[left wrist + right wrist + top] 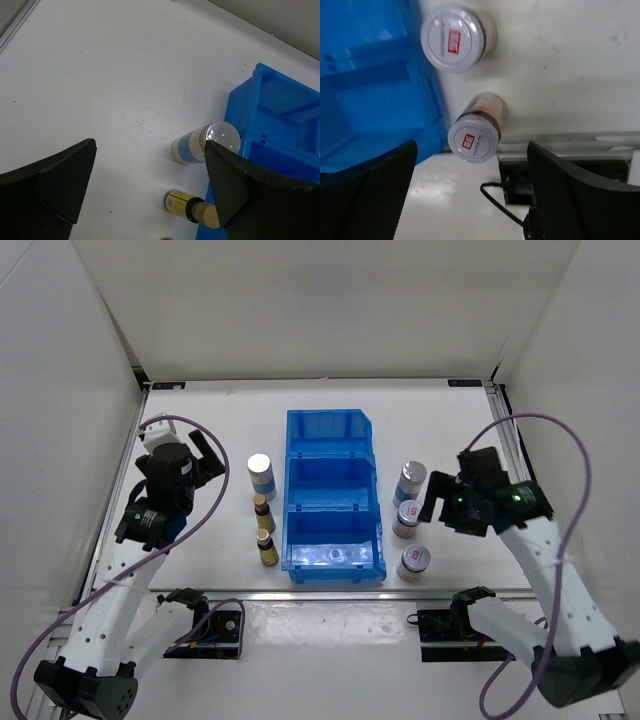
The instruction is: Organize the condiment bottles
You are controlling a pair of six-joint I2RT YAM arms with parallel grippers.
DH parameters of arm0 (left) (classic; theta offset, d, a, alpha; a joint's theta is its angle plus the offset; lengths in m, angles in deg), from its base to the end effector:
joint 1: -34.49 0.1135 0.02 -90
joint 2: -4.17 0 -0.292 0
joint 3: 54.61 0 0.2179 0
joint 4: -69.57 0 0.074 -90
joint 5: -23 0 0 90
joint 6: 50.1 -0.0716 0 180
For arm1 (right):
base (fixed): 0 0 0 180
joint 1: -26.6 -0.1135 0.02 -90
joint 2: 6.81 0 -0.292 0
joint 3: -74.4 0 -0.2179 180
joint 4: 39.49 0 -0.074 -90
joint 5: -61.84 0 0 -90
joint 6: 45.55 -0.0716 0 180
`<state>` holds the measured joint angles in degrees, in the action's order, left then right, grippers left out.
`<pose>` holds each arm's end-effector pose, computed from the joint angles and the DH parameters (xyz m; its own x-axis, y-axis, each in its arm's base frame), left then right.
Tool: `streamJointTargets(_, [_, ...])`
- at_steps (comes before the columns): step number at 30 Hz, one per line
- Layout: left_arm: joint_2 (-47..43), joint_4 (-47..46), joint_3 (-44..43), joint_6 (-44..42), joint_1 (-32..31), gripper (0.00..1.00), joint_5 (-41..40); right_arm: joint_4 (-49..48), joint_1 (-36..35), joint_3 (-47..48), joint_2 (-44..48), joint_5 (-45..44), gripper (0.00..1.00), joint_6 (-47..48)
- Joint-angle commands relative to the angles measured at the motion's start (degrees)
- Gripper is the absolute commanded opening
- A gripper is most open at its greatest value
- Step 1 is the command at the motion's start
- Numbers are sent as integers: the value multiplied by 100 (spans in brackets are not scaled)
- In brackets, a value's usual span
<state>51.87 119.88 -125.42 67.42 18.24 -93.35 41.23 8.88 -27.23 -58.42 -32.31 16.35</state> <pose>0.1498 -0.0106 0.3518 -0.3299 -0.3351 -0.8825 -0.3165 0.9200 -0.2310 0.1147 0.0312 0.3229 -0.8033 0.2365 -0.5466 0.1308 0.9654 0.2255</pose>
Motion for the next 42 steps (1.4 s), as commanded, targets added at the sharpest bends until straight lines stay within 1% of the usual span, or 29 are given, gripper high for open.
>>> streamJointTargets(1, [20,-14,-46,95,-18,100,-2,216,-380,-341,-480,441,92,-616])
streamJointTargets(6, [-32,-14,-46,42,-18,100,-55,-145,-1057,-877,-587,-104,91,-1145])
streamJointTargets(9, [-33,-14,-46,104,-18,100,-116,-197,-1190,-1123,-876,-297,90,-1408])
streamJointTargets(13, [-33,-14,-46,104,-18,100,-168,-399,-1418,-1352,-1271,-298,89,-1619])
streamJointTargets(15, [-33,-14,-46,104,-18,100,-169,-461,-1497,-1466,-1377,-412,83,-1673])
streamJointTargets(18, [20,-14,-46,104,-18,100,-169,-611,-1551,-1528,-1544,-465,78,-1725])
streamJointTargets(21, [20,-14,-46,104,-18,100,-169,-629,-1612,-1528,-1597,-412,59,-1778])
streamJointTargets(22, [20,-14,-46,104,-18,100,-169,-559,-1673,-1476,-1519,-412,47,-1778])
streamJointTargets(24, [20,-14,-46,104,-18,100,-221,-139,-1866,-1169,-1361,-815,35,-1927])
streamJointTargets(25, [20,-14,-46,104,-18,100,-222,47,-1963,-1020,-1142,-1025,26,-2110])
streamJointTargets(26, [20,-14,-46,104,-18,100,-222,223,-2199,-862,-1027,-1253,23,-2217])
streamJointTargets(28, [20,-14,-46,104,-18,100,-222,591,-2455,-343,-710,-1658,19,-2366])
streamJointTargets(29, [20,-14,-46,104,-18,100,-222,593,-2708,-176,-631,-1895,14,-2419])
streamJointTargets(30, [20,-14,-46,104,-18,100,-222,593,-2824,121,-578,-1897,12,-2420])
streamJointTargets(33, [72,-14,-46,104,-18,100,-222,445,-3360,483,-630,-2020,6,-2288])
streamJointTargets(35, [72,-14,-46,104,-18,100,-222,137,-3763,747,-788,-2020,6,-2122])
streamJointTargets(38, [72,-14,-46,104,-18,100,-222,-240,-4186,932,-1323,-2073,5,-1972])
streamJointTargets(40, [72,-14,-46,104,-18,100,-222,-381,-4388,1099,-1859,-2073,5,-1823])
streamJointTargets(42, [72,-14,-46,104,-18,100,-222,-549,-4459,1153,-2385,-2125,5,-1822])
